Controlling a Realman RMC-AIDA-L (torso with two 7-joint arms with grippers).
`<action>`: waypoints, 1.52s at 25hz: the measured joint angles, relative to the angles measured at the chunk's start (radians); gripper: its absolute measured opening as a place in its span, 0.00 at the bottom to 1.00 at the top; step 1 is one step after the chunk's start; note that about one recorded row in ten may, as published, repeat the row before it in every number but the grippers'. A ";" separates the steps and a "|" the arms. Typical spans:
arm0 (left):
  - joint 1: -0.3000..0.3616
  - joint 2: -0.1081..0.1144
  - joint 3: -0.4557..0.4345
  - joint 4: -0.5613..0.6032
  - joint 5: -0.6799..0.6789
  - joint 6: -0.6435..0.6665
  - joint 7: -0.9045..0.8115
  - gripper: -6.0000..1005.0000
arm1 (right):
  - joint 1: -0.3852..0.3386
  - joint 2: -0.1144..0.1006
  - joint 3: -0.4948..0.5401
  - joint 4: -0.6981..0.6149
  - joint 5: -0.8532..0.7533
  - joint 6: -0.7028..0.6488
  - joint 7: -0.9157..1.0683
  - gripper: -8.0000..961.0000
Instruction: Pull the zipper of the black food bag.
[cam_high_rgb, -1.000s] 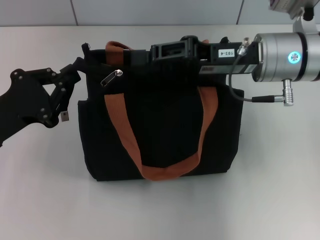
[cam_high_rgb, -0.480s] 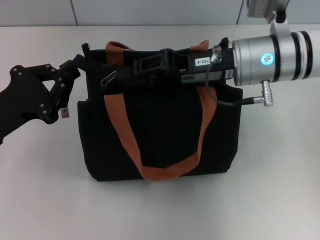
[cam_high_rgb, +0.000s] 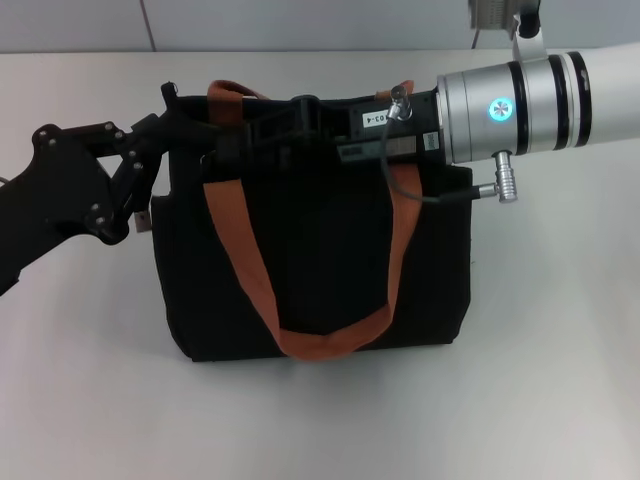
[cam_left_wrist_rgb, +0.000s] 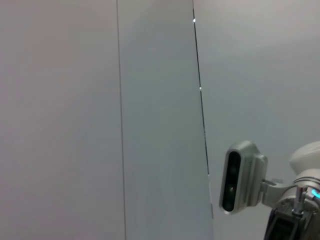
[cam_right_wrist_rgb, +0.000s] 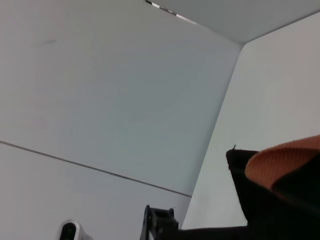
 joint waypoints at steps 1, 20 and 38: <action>-0.001 0.001 0.000 -0.002 0.000 0.011 0.000 0.05 | 0.001 0.001 0.004 0.000 0.000 0.002 0.000 0.32; -0.054 -0.002 0.000 -0.003 -0.010 0.029 -0.065 0.05 | -0.020 0.001 0.000 0.002 0.051 0.010 -0.020 0.32; -0.049 -0.002 0.005 -0.006 -0.037 -0.006 -0.063 0.06 | -0.039 0.001 -0.002 0.001 0.057 -0.005 -0.022 0.32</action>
